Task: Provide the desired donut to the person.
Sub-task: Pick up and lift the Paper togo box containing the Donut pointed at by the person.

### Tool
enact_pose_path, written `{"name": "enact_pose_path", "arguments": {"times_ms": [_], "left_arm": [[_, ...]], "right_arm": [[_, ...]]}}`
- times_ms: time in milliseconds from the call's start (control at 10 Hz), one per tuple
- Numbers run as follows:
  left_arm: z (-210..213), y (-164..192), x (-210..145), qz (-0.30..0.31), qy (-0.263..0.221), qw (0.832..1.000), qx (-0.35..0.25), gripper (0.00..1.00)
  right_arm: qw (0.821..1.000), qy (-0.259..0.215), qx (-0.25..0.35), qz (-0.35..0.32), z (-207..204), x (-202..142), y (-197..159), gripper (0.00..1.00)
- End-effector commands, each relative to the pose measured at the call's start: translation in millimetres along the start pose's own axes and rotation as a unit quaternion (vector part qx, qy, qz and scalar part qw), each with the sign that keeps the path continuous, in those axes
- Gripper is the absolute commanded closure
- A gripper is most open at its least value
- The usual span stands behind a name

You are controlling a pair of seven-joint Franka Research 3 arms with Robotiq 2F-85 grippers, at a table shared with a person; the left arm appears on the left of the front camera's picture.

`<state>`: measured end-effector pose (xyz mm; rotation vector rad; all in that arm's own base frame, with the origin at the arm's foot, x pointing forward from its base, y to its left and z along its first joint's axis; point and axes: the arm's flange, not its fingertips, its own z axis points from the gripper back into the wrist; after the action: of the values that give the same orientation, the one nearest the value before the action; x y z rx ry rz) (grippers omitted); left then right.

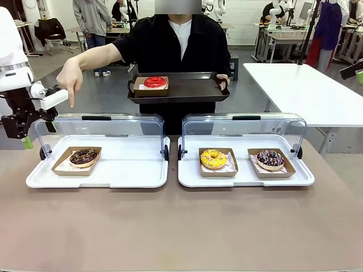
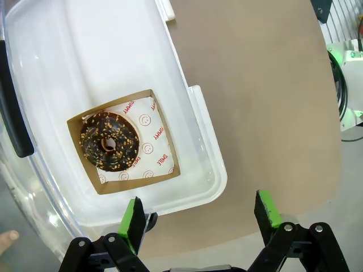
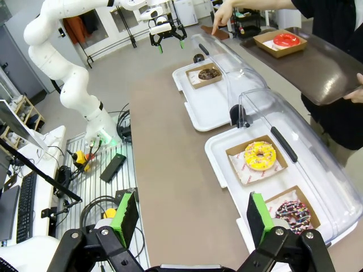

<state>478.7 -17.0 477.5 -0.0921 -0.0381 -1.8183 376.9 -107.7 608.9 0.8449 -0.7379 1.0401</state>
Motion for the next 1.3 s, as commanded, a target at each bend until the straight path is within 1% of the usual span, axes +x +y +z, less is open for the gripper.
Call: {"name": "enact_pose_path", "arguments": {"times_ms": [0,200,400,700,1100,1200], "left_arm": [[-1,-5,3,0.005,0.021,1.0,0.004,0.0],[-2,-20,12,-0.001,0.042,0.999,0.008,0.0],[-11,-26,19,0.028,0.062,0.998,0.015,0.0],[-39,-13,16,0.063,0.037,0.997,0.018,0.0],[-80,5,14,0.078,0.052,0.995,0.019,0.0],[-89,9,11,0.077,0.046,0.996,0.02,0.0]], "right_arm": [[1.0,-0.007,0.004,0.005,0,0,0,0.0],[1.0,-0.007,0.004,0.005,0,0,0,0.0],[1.0,-0.007,0.004,0.005,0,0,0,0.0],[1.0,-0.007,0.004,0.005,0,0,0,0.0],[1.0,-0.007,0.004,0.005,0,0,0,0.0],[1.0,-0.007,0.004,0.005,0,0,0,0.0]]}}
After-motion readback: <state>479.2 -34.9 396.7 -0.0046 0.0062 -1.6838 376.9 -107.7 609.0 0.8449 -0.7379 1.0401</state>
